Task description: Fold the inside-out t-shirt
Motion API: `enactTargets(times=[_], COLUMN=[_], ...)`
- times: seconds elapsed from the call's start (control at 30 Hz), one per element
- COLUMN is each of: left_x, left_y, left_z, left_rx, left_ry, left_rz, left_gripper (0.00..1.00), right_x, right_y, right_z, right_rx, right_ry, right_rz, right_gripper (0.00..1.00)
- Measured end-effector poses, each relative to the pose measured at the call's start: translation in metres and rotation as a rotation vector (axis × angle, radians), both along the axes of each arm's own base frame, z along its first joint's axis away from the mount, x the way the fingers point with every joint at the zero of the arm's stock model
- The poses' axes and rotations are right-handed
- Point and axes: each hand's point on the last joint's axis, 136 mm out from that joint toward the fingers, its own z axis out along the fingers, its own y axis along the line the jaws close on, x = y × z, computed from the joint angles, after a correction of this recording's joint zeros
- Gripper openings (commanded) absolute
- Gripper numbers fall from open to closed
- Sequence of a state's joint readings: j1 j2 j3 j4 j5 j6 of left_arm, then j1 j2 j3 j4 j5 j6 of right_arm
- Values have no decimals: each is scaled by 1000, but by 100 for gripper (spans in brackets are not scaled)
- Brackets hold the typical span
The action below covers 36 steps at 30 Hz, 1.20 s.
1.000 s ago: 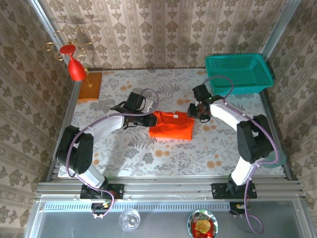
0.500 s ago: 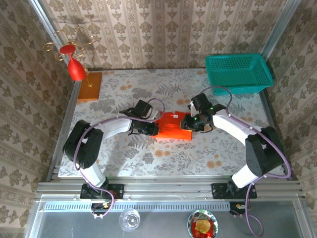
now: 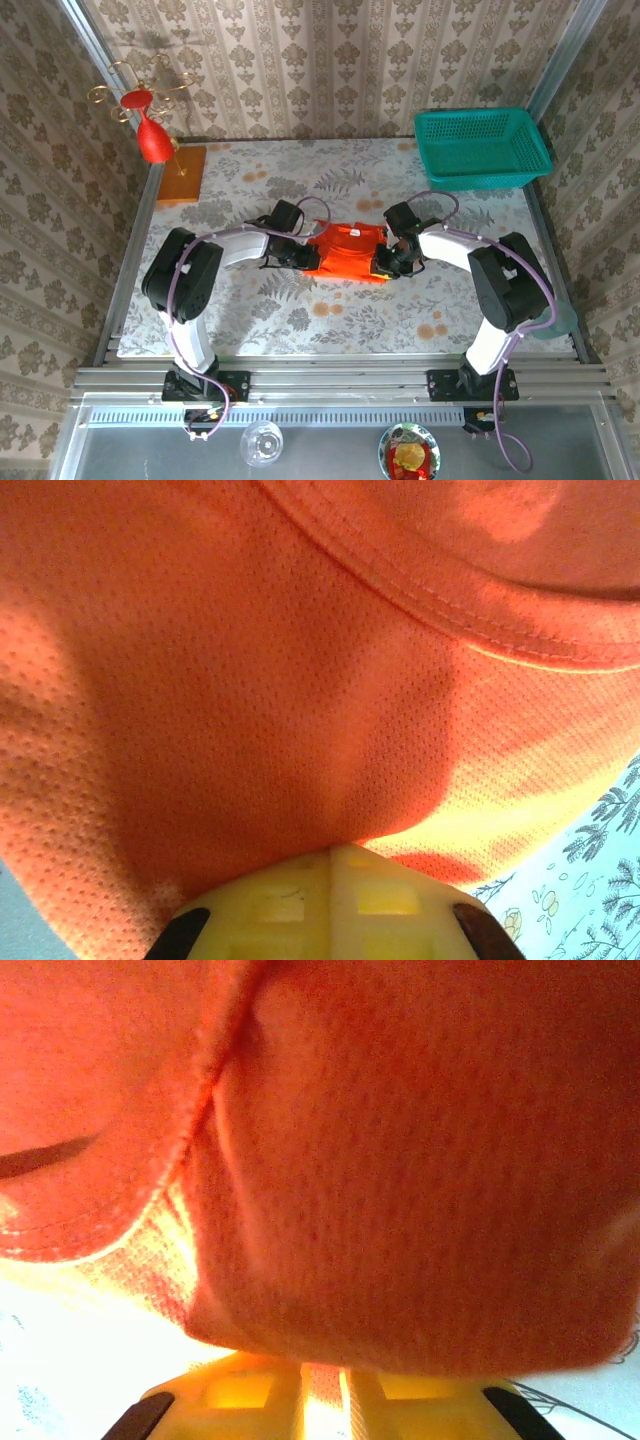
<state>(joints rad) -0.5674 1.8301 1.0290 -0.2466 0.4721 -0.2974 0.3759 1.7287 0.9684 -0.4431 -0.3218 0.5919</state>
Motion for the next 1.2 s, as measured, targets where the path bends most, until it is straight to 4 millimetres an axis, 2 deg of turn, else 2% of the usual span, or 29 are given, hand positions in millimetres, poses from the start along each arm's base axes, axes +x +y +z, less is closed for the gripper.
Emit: enactTargets(times=[0.13,0.2,0.3,0.43,0.57,0.67,0.83,0.93,1.03,1.2], left_x=[5,18,41,69,86,86,77,72,75,69], left_y=[8,17,38,54,44,38,27,20,16,4], left_z=[22,40,56,56,49,37,14,4,7,5], left_rx=[-30,-58,-75,-70,-67,-58,-29,-8,-9,3], left_ry=[-41,-86,-119,-111,-78,-45,25,49,43,34], left_rz=[26,69,149,208,194,179,148,129,124,95], left_gripper=[12,17,23,37,43,45,47,48,48,47], right_x=[2,5,14,26,32,37,44,45,47,48], right_y=[-8,-12,-17,-22,-27,-29,-31,-33,-34,-36], right_z=[16,30,49,63,67,61,31,13,-2,-3], right_rx=[-17,-17,-15,-12,-21,-32,-59,-69,-81,-68], right_ry=[-37,-70,-109,-138,-149,-135,-68,-36,-9,3], right_rz=[-23,-36,-57,-79,-85,-91,-92,-94,-97,-107], right_gripper=[25,28,30,37,41,46,51,46,40,37])
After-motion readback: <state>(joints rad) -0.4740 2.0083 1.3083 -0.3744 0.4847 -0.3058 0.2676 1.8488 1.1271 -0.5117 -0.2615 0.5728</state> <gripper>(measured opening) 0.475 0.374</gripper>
